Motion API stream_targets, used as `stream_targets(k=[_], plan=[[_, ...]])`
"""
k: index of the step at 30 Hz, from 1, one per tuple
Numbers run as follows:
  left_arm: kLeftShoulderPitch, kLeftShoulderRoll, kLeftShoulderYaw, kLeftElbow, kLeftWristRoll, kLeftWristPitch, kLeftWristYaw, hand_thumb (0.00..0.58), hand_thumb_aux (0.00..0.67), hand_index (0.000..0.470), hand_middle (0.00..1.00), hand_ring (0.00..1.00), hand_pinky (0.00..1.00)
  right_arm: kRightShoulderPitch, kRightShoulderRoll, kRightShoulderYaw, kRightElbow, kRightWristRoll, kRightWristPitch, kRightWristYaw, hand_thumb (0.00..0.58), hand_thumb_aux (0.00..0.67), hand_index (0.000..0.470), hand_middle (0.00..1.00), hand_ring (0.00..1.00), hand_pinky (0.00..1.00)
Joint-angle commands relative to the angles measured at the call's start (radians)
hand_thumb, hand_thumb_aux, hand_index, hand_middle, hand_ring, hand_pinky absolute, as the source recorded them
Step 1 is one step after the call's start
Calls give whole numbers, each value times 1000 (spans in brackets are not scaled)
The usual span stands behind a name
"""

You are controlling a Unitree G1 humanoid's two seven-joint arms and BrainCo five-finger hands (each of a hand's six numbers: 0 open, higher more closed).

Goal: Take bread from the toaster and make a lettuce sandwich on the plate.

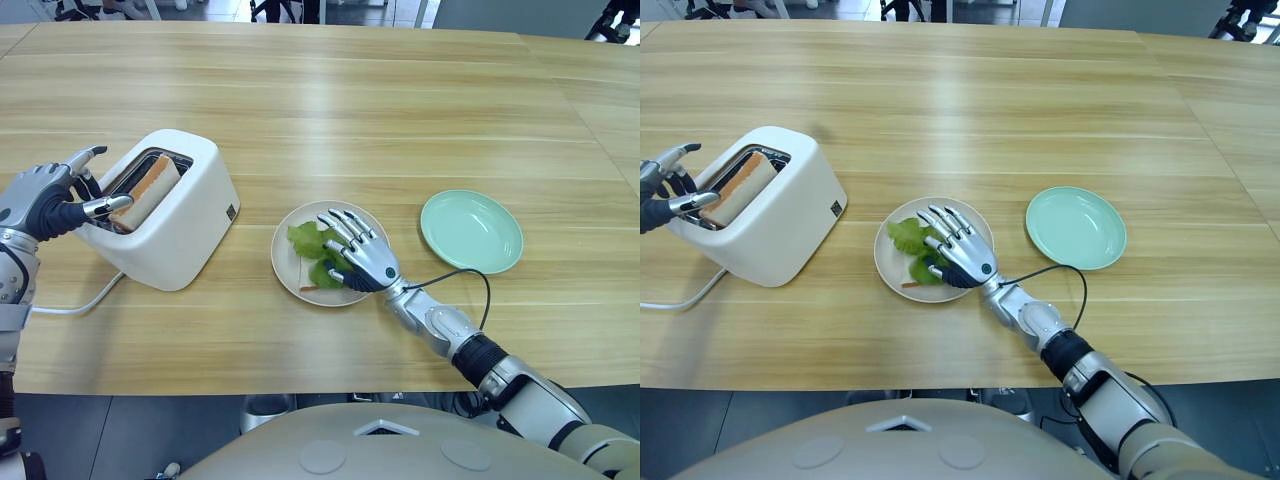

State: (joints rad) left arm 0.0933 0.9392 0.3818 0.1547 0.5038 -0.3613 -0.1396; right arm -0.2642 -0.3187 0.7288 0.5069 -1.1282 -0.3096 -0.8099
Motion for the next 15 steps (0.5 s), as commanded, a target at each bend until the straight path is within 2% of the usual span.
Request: stream_targets(k=[1,11,12,13,14,15], plan=[[30,10,-65,4,16,3,-39,0,0,0,533,533,533,-5,6,7,13,19,-22,12,0,0,0,0,0,0],[17,31,-88,-53,-3,-5,-81,9,5,4,553,553,553,-6,2,-5,12,38,-27,-1,0,0,0,0,0,0],[14,35,-99,-53,3,-6,-85,58,34,23,557,557,557,-6,3,-5,12,41,-28,-3,0,0,0,0,0,0],[12,37,-105,-53,5,-7,-88,58,34,23,557,557,557,-7,3,-5,13,43,-29,-5,0,0,0,0,0,0],[11,39,-109,-53,6,-8,-88,156,97,67,561,561,561,-7,4,-5,13,45,-30,-6,0,0,0,0,0,0],[10,40,-112,-55,6,-9,-89,310,213,146,561,561,561,-8,4,-5,14,47,-30,-6,0,0,0,0,0,0]])
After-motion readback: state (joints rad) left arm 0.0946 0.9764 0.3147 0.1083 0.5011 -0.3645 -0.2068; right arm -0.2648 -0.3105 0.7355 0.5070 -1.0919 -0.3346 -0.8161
